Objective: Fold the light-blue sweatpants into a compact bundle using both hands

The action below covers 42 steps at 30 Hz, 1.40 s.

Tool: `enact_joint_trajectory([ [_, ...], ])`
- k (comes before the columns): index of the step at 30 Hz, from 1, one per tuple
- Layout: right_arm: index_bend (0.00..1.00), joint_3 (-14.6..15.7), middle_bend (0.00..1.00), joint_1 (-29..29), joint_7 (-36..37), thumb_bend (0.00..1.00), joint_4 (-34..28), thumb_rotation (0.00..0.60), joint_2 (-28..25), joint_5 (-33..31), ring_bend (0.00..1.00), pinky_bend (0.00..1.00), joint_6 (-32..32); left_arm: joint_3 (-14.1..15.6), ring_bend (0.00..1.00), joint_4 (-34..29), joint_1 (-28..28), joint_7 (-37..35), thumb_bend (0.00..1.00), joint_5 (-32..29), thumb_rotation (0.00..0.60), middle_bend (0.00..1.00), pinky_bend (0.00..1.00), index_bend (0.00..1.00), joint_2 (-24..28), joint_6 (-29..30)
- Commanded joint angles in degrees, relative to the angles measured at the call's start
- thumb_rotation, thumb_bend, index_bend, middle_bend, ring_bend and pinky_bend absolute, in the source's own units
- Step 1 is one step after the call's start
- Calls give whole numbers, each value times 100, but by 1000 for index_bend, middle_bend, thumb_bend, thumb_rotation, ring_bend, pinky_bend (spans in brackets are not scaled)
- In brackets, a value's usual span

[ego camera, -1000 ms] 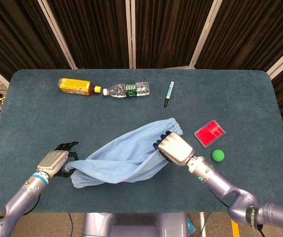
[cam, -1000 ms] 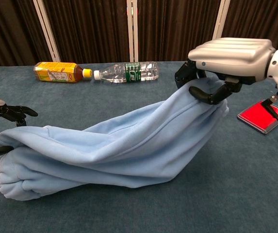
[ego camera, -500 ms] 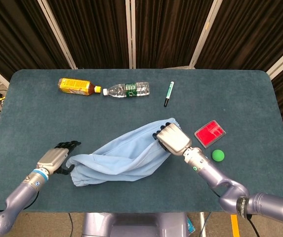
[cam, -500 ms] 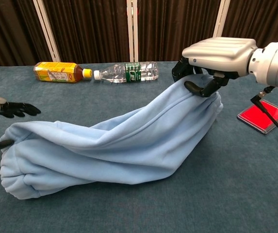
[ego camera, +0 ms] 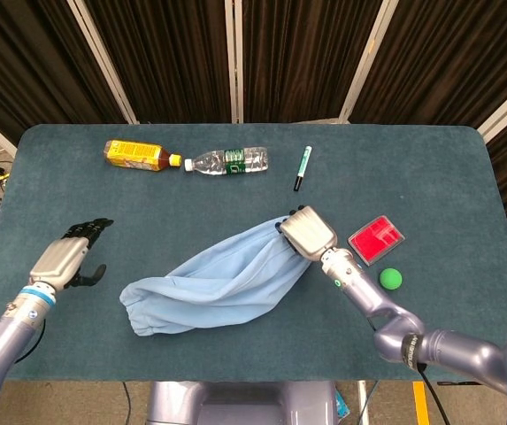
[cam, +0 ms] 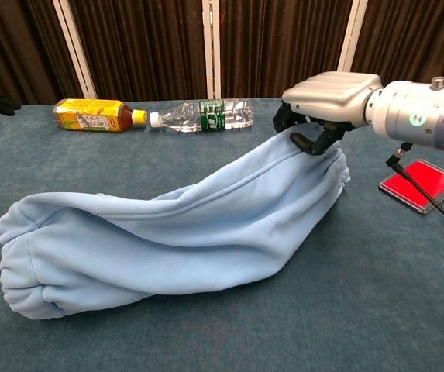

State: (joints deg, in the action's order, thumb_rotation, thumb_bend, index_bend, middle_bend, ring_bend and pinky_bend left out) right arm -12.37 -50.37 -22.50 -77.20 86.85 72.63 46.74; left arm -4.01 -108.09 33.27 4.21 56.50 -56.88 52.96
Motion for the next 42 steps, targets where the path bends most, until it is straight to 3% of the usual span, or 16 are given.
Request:
enact_joint_trajectory([
  [1,670,-30,615,-124,-200,573,302,600,252,-290,506,487,-106,-42,0,90,-41,-121,524,63,600,0,0,0,84,-52],
  [22,655,-291,602,-726,-1313,576,1820,600,1409,-1753,506,486,-187,-123,0,335,-21,-394,525,106,600,0,0,0,282,-426],
  [23,613,-295,571,-746,-1338,552,1886,600,1459,-1782,493,465,-172,-129,0,349,-18,-402,525,100,600,0,0,0,288,-437],
  [25,426,-292,423,-781,-1405,424,2012,600,1559,-1883,385,354,-193,-141,0,378,-20,-430,525,95,600,0,0,0,298,-455],
  [27,117,-308,127,-797,-1488,141,2063,600,1615,-2056,123,125,-246,-150,0,395,-25,-459,525,99,600,0,0,0,305,-464],
  [29,5,-357,4,-819,-1741,9,2060,600,1665,-2474,5,13,-309,-151,0,428,-42,-482,525,109,600,0,0,0,310,-460],
  [35,0,-507,0,-775,-1933,0,1655,600,1610,-2361,0,0,629,-149,0,481,-116,-580,525,179,600,0,0,0,315,-420],
  [42,0,-584,0,-501,-1708,0,544,600,924,-1901,0,0,1266,-148,0,458,-221,-715,525,542,600,0,0,0,327,-283],
])
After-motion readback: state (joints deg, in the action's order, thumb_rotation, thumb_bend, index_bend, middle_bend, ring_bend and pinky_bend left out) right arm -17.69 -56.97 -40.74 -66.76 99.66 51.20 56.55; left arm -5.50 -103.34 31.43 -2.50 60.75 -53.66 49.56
